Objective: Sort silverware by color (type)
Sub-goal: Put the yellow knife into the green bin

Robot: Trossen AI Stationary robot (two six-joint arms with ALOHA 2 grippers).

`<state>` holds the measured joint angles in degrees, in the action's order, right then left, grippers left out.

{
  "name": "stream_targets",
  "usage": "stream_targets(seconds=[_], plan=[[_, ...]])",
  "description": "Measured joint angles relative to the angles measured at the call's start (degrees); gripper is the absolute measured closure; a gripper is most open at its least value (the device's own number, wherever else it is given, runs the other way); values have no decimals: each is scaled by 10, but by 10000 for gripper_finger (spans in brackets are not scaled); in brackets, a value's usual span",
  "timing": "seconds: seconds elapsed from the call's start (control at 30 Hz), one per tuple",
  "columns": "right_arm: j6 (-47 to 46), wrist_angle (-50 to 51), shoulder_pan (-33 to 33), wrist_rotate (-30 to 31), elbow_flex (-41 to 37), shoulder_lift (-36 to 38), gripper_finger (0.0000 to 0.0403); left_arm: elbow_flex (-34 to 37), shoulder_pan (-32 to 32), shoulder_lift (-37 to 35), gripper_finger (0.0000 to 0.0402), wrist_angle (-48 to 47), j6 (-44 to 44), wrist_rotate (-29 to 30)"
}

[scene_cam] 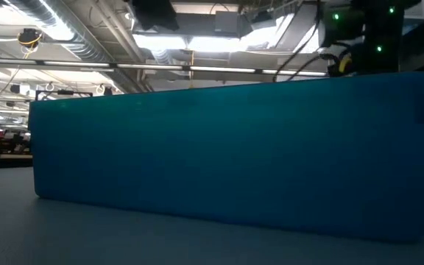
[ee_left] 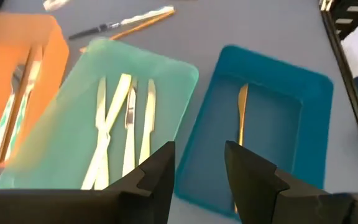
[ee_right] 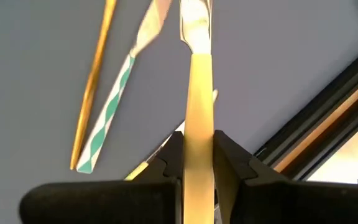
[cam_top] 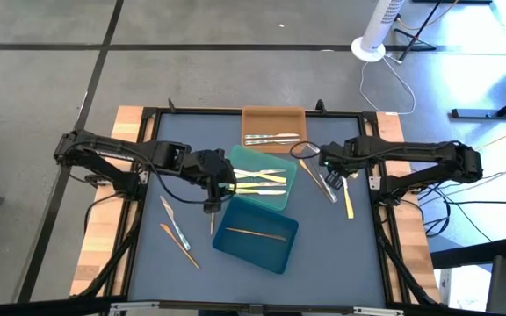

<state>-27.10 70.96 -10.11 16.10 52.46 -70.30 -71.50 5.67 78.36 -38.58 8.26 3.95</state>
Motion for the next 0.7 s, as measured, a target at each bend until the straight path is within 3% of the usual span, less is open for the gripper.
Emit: stream_targets(seconds=[0.33,0.7], plan=[[48,-31,0,-3,87,0,366,0,1,-7,268,-47,19,-4],[139,-262,0,-106,98,-17,366,0,1,-7,268,-47,19,-4]])
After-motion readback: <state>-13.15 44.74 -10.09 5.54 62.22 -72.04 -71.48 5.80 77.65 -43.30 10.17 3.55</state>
